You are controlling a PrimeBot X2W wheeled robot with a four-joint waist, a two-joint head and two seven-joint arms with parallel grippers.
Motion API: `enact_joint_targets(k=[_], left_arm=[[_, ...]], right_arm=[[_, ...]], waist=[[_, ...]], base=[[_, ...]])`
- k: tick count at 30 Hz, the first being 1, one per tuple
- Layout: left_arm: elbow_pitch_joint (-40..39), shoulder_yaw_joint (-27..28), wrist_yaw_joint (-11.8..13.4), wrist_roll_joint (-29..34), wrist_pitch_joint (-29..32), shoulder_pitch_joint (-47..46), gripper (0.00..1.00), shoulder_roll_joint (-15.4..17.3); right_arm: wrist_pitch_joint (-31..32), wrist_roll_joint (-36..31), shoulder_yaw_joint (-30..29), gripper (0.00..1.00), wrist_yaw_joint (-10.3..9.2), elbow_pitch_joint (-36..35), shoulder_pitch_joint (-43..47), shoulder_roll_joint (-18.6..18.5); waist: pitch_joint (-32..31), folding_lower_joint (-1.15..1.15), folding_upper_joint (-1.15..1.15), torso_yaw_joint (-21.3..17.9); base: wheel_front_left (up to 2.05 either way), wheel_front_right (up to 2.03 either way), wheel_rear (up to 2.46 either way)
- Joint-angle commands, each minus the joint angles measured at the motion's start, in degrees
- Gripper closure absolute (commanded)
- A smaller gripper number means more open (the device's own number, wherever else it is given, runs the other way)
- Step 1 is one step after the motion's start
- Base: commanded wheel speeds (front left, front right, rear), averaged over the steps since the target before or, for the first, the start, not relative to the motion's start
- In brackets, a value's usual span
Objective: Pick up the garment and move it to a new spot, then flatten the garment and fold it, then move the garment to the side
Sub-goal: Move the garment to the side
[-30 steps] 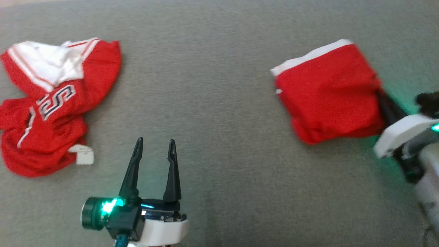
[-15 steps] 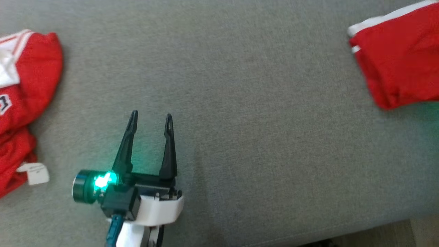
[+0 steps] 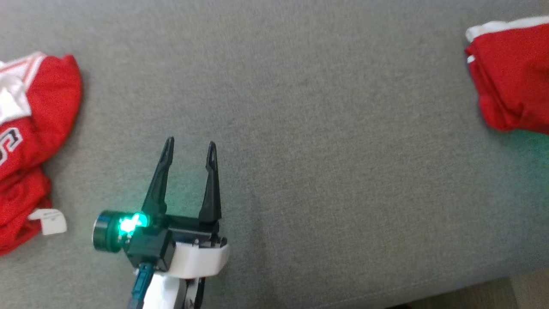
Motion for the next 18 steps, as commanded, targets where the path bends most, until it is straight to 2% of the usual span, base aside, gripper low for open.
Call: enact_joint_targets(k=[1,4,11,15,18], left_arm=[[-1.30,1.64,0.14,-0.72,-0.29,0.99,0.00,-0.10],[-0.16,1.64,0.28,-2.30,-0.29,2.34,0.00,-0.15],[3.10,0.93,1.27,-5.63,-0.29,5.51,0.00,-0.19],[4.26,0.78,1.81,-6.29,-0.29,7.46,0.00,-0.19],[4.49,1.05,2.07,-6.35,-0.29,8.96,0.00,-0.20]], right_arm=[[-0.96,-0.89,0.28,0.00,-0.04,-1.96,2.94,0.10],[-1.50,-2.07,0.78,0.00,-0.04,-4.56,6.11,4.29],[-2.35,-1.43,6.61,0.00,-0.04,-9.68,16.35,12.87],[-2.83,-1.54,7.90,0.00,-0.04,-11.67,21.80,17.06],[-2.91,-2.84,7.23,0.00,-0.04,-15.89,25.84,20.17]], waist=[[-3.40,0.01,0.00,0.64],[-6.99,0.01,0.00,1.37],[-15.74,0.01,0.00,4.75],[-20.29,0.01,0.00,7.31],[-23.27,0.01,0.00,9.20]], base=[[0.00,0.00,0.00],[0.00,0.00,0.00],[0.00,0.00,0.00],[0.00,0.00,0.00],[0.00,0.00,0.00]])
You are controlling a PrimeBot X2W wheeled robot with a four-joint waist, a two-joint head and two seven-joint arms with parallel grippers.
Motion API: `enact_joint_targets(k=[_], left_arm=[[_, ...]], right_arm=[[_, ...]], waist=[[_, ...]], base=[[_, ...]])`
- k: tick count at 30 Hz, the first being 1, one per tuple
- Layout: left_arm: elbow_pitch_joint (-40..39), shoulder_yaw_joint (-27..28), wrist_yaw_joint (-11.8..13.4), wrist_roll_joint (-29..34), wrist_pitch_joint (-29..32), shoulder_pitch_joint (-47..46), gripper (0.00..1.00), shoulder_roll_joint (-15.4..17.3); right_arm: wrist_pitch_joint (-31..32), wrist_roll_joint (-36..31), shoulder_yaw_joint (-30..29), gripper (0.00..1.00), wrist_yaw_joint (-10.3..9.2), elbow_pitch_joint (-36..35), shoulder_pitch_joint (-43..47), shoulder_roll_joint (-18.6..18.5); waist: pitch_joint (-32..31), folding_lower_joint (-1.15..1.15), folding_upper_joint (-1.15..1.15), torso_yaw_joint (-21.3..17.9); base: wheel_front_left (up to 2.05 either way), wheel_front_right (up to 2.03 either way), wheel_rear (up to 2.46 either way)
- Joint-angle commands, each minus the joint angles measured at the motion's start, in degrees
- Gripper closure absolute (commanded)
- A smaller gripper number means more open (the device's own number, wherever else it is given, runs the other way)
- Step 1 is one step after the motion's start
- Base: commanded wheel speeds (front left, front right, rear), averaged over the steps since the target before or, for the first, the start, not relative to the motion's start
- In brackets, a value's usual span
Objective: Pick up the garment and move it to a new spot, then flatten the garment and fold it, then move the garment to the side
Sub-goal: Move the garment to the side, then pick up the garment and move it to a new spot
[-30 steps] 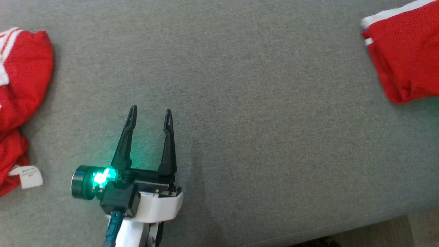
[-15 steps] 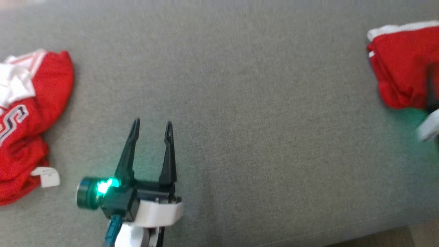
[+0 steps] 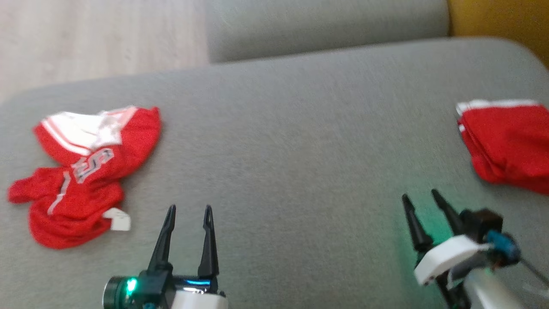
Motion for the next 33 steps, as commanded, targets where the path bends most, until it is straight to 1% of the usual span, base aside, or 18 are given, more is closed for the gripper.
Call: enact_joint_targets(k=[1,5,9,13,16,19,22,33], left_arm=[[-1.84,1.61,0.37,0.12,-0.30,-0.55,0.00,-0.17],[-2.48,2.59,0.29,0.67,-0.30,0.95,0.00,-0.18],[-4.11,3.95,0.02,1.07,-0.30,2.46,0.00,-0.18],[-5.61,4.66,-0.84,1.47,-0.30,4.00,0.00,-0.18],[-6.15,5.15,-0.84,1.38,-0.30,5.32,0.00,-0.18],[-6.33,5.46,-0.73,1.20,-0.30,6.21,0.00,-0.18],[-6.08,5.51,-0.80,1.32,-0.30,6.63,0.00,-0.18],[-4.92,5.69,-1.01,1.70,-0.30,7.65,0.00,-0.18]], right_arm=[[-0.77,-0.73,-0.17,0.00,-0.04,-3.90,1.21,1.08],[-0.78,-3.67,-3.98,0.00,-0.04,-11.08,6.48,4.51],[-0.79,-7.85,-8.23,0.00,-0.04,-19.20,11.21,7.34],[-0.79,-10.08,-11.89,0.00,-0.04,-26.34,16.51,9.36],[-0.79,-10.87,-14.01,0.00,-0.04,-29.66,20.18,10.12],[-0.79,-11.26,-14.78,0.00,-0.04,-31.41,22.51,10.36],[-0.79,-11.10,-14.02,0.00,-0.04,-32.14,23.72,10.39],[-0.80,-12.35,-12.34,0.00,-0.04,-32.23,24.74,10.41]], waist=[[-4.48,0.02,0.00,4.04],[-6.87,0.02,0.00,6.32],[-8.33,0.02,0.00,7.53],[-9.36,0.02,0.00,8.25],[-9.80,0.02,0.00,8.27],[-10.00,0.02,0.00,7.93],[-10.18,0.02,0.00,7.55],[-10.79,0.02,0.00,6.96]], base=[[0.00,0.00,0.00],[0.00,0.00,0.00],[0.00,0.00,0.00],[0.00,0.00,0.00],[0.00,0.00,0.00],[0.00,0.00,0.00],[0.00,0.00,0.00],[0.00,0.00,0.00]])
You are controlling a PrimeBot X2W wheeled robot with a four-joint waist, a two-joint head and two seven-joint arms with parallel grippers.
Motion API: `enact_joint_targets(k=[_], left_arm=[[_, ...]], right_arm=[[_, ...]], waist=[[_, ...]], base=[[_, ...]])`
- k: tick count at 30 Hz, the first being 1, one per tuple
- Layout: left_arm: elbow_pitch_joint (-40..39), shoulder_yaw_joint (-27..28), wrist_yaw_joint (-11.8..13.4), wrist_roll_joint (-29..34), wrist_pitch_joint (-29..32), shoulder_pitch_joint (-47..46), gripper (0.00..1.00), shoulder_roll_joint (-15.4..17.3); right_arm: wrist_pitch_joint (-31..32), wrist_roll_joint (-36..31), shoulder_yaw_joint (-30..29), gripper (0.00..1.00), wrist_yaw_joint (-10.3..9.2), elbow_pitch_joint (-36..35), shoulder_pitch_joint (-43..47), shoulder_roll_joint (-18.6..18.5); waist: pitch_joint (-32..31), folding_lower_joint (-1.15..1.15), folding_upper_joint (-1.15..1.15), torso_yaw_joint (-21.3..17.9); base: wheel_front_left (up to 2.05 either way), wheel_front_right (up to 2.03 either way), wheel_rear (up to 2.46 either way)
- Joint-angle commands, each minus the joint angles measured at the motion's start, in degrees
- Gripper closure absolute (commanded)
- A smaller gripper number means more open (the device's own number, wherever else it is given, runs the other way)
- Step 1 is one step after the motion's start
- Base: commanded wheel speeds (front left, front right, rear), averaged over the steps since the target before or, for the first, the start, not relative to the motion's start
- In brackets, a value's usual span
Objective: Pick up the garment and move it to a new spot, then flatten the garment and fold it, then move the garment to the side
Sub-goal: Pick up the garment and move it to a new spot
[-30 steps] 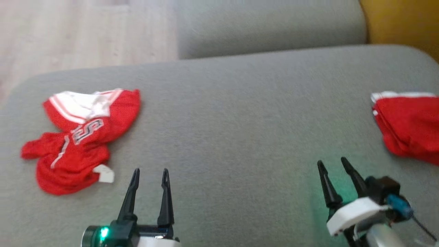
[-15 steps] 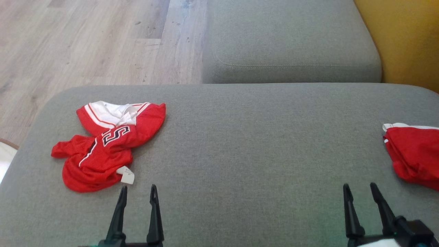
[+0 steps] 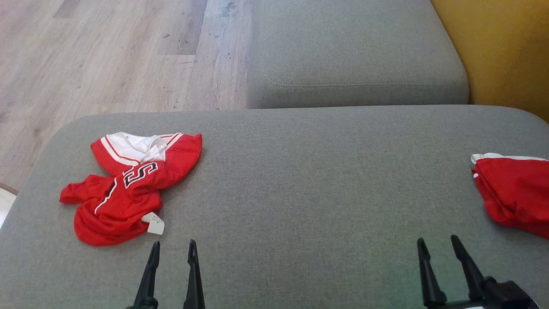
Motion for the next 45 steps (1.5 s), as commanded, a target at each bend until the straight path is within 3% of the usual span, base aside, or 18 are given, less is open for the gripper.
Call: enact_joint_targets(k=[1,10,16,35,41,45], left_arm=[[-1.62,1.84,-0.20,0.54,-0.30,-2.16,0.00,-0.26],[-1.40,1.70,-0.17,0.63,-0.30,-1.77,0.00,-0.26],[-1.24,1.61,-0.37,0.71,-0.30,-1.86,0.00,-0.26],[-2.34,4.89,-0.75,2.37,-0.31,-2.90,0.00,-0.26],[-3.95,6.84,0.00,2.22,-0.31,-3.48,0.00,-0.26],[-4.61,8.75,-0.79,3.31,-0.31,-5.95,0.00,0.15]], right_arm=[[-0.64,-0.48,1.64,0.00,-0.04,-1.91,-1.84,-0.41],[-0.64,-1.36,2.38,0.00,-0.04,-1.59,-1.74,-0.41],[-0.64,-1.28,2.60,0.00,-0.04,-1.65,-0.82,-0.40],[-0.64,-0.46,4.23,0.00,-0.04,-1.69,-3.21,-0.40],[-0.64,-1.38,5.28,0.00,-0.04,-1.05,-4.83,-0.40],[-0.64,-2.23,4.76,0.00,-0.04,-1.06,-4.59,-0.40]], waist=[[-0.01,0.00,0.00,-0.09],[-0.27,0.00,0.00,-0.37],[-0.30,0.00,0.00,1.55],[3.20,0.00,0.00,21.07],[5.22,0.00,0.00,23.26],[6.14,0.00,0.00,24.08]], base=[[0.00,0.00,0.00],[0.00,0.00,0.00],[0.00,0.00,0.00],[0.00,0.00,0.00],[0.00,0.00,0.00],[0.00,0.00,0.00]])
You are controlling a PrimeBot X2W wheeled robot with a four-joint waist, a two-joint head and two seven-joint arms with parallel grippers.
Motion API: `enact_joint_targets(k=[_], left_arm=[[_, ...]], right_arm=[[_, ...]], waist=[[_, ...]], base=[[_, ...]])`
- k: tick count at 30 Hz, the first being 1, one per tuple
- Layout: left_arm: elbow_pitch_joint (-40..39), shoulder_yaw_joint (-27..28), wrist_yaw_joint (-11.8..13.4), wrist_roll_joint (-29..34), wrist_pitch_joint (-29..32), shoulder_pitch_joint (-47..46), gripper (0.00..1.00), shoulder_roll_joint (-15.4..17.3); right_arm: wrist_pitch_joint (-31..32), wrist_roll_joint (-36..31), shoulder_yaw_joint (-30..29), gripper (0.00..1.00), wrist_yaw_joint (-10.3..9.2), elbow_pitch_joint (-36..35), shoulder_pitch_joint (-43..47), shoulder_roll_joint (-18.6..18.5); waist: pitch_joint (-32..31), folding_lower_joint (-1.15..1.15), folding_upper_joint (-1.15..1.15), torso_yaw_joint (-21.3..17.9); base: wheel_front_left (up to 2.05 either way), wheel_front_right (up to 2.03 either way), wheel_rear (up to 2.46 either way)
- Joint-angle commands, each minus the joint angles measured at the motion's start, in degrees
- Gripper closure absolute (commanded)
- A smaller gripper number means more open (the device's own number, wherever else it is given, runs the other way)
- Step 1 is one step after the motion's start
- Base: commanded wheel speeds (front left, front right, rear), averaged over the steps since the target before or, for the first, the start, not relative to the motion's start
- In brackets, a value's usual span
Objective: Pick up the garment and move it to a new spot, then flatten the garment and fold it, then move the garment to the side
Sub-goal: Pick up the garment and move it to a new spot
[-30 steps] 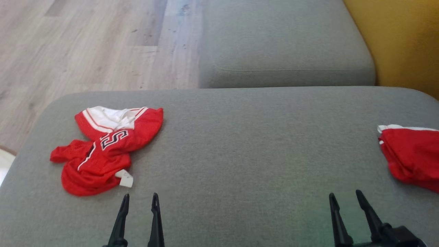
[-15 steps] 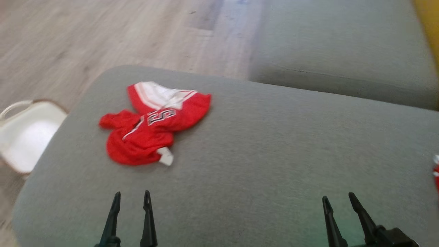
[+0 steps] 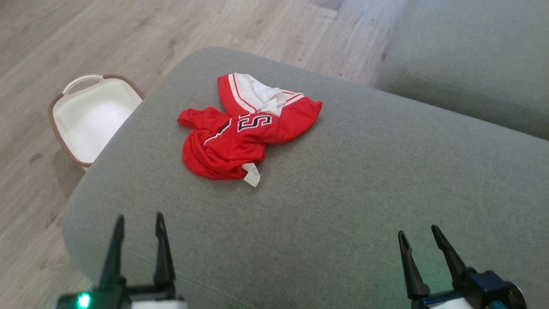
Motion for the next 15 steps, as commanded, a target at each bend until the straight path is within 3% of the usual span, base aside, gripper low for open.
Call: enact_joint_targets(k=[1,4,9,15], left_arm=[[-2.25,2.75,-0.64,0.81,-0.31,-4.77,0.00,0.34],[-2.56,4.51,-1.87,1.64,-0.31,-9.45,0.00,1.95],[-1.74,6.18,-4.31,2.74,-0.31,-22.58,0.00,4.50],[12.31,3.63,-8.78,3.38,0.79,-42.70,0.00,6.02]], right_arm=[[-0.64,-0.82,0.81,0.00,-0.04,-1.78,-1.81,-0.50],[-0.64,-2.08,0.63,0.00,-0.04,-2.15,-1.53,-1.16],[-0.64,-3.21,0.33,0.00,-0.04,-3.64,-3.43,-5.26],[-0.64,-3.80,0.46,0.00,-0.04,-6.20,-6.63,-11.66]], waist=[[0.93,-0.01,0.00,0.36],[3.10,-0.01,0.00,-0.51],[10.35,-0.01,0.00,-2.96],[18.96,-0.01,0.00,-5.19]], base=[[0.00,0.00,0.00],[0.00,0.00,0.00],[0.00,0.00,0.00],[0.00,0.00,0.00]])
